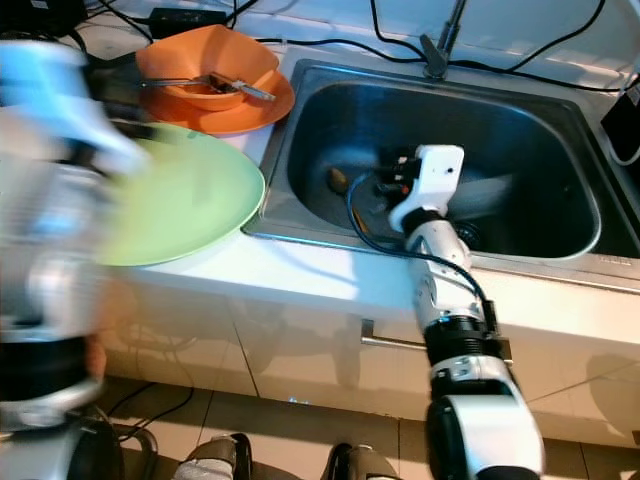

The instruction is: Kitchen organization

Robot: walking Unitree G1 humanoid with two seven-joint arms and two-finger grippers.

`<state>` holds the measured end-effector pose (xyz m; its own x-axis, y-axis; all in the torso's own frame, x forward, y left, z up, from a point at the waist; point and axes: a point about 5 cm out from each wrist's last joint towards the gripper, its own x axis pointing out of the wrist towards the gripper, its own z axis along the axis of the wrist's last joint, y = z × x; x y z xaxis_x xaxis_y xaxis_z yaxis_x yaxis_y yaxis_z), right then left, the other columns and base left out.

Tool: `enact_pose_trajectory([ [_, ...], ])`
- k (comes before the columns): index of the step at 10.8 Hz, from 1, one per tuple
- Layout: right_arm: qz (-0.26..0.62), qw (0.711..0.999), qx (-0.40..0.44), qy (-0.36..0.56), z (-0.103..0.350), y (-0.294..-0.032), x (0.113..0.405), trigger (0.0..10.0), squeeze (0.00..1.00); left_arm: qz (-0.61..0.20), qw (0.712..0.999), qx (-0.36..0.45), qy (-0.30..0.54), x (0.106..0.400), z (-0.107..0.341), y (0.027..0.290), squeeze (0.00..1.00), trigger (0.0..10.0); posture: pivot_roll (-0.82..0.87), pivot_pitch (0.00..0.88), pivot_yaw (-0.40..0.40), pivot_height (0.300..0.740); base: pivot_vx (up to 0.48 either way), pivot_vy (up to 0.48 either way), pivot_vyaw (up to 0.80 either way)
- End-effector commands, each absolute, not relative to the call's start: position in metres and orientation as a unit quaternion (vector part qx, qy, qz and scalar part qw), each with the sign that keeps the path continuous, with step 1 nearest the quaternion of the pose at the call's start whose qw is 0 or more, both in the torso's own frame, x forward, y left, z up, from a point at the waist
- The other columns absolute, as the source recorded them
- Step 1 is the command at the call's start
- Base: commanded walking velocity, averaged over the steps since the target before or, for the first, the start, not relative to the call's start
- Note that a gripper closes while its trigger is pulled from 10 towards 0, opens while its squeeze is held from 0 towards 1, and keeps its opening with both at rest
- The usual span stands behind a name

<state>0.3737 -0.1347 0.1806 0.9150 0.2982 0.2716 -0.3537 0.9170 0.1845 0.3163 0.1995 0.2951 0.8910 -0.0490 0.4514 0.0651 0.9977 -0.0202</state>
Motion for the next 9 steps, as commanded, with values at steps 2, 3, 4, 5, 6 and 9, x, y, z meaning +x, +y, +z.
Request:
enact_pose_trajectory([
  [2, 0.217, 0.954, 0.157, -0.133, 0.187, -0.129, 0.368, 10.0, 0.00, 0.014, 0.978, -0.005, -0.207, 0.309, 0.287, 0.228, 0.00, 10.0, 0.15, 0.155, -0.070, 0.740, 0.000, 0.000, 0.00],
  [3, 0.224, 0.950, 0.173, -0.132, 0.187, -0.128, 0.367, 10.0, 0.00, 0.037, 0.983, 0.007, -0.179, 0.302, 0.278, 0.247, 0.00, 10.0, 0.16, 0.157, -0.071, 0.740, 0.000, 0.000, 0.00],
  [4, 0.232, 0.948, 0.180, -0.126, 0.186, -0.129, 0.366, 10.0, 0.00, 0.059, 0.986, 0.015, -0.158, 0.294, 0.271, 0.262, 0.00, 10.0, 0.16, 0.160, -0.072, 0.740, 0.000, 0.000, 0.00],
  [5, 0.238, 0.946, 0.182, -0.122, 0.185, -0.130, 0.364, 10.0, 0.00, 0.077, 0.987, 0.009, -0.137, 0.286, 0.263, 0.274, 0.18, 10.0, 0.16, 0.164, -0.074, 0.740, 0.000, 0.000, 0.00],
  [6, 0.240, 0.946, 0.182, -0.121, 0.185, -0.130, 0.364, 10.0, 0.00, 0.080, 0.988, 0.004, -0.133, 0.283, 0.260, 0.277, 0.96, 10.0, 0.16, 0.164, -0.074, 0.740, 0.000, 0.000, 0.00],
  [9, 0.250, 0.944, 0.181, -0.116, 0.185, -0.128, 0.363, 10.0, 0.00, 0.038, 0.994, -0.055, -0.091, 0.269, 0.244, 0.269, 1.00, 10.0, 0.17, 0.162, -0.078, 0.740, 0.000, 0.000, 0.00],
])
